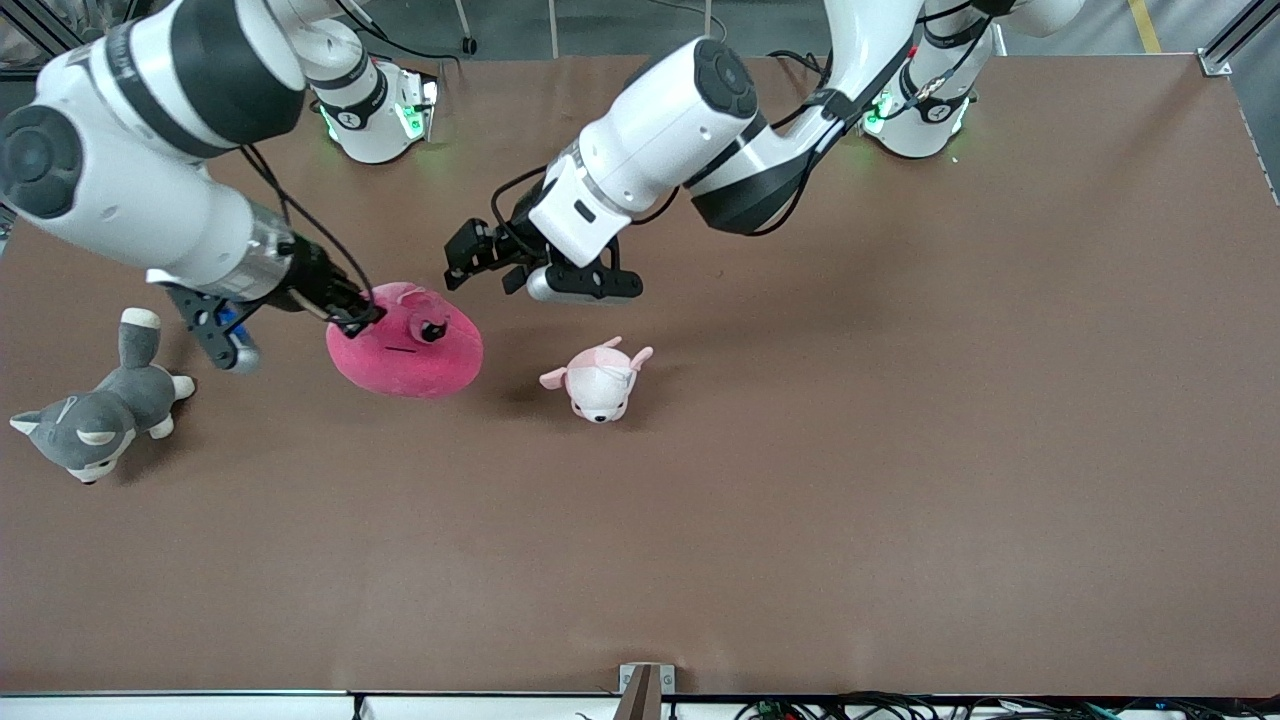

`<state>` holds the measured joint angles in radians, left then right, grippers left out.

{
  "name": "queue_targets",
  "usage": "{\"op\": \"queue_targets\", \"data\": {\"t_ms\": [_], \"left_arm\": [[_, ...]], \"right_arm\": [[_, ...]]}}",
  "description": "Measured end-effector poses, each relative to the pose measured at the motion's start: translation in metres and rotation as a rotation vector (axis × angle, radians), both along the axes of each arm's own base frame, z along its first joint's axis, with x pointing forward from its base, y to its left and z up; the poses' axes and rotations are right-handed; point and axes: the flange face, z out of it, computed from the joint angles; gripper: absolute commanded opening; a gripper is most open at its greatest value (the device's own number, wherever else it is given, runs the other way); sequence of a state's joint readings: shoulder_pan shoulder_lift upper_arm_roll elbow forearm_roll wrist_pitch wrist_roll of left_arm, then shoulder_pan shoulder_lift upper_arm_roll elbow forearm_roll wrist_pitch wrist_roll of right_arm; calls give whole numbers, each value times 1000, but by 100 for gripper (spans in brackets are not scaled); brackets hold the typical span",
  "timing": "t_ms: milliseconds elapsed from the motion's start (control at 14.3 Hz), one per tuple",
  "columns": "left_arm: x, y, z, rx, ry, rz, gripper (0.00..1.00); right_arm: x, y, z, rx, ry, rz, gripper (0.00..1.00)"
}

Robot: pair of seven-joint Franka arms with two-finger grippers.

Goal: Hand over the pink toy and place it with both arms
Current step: 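Open the left gripper and withdraw it while the right gripper holds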

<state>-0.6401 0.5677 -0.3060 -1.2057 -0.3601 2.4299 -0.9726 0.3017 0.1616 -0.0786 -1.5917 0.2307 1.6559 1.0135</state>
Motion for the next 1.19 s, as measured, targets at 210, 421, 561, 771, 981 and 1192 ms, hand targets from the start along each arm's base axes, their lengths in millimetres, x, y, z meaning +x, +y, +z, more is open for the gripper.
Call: {"op": "queue_targets", "data": {"t_ms": [210, 421, 561, 771, 981, 1192], "left_arm": [[4, 49, 47, 151, 11, -50, 100], [-7, 117, 99, 343, 33, -108, 100], [-9, 168, 124, 438, 27, -187, 100], [2, 255, 149, 524, 26, -273, 100], [11, 324, 147, 600, 25, -345, 100], [12, 368, 125, 700, 20, -404, 100]], "right_arm": [[14, -53, -19, 15, -9, 57, 0], [23, -96, -65, 25, -30, 107, 0], [21, -118, -101, 28, -42, 142, 0], [12, -146, -143, 31, -51, 189, 1], [-1, -169, -173, 38, -45, 225, 1], [-10, -191, -188, 49, -35, 250, 2]]}}
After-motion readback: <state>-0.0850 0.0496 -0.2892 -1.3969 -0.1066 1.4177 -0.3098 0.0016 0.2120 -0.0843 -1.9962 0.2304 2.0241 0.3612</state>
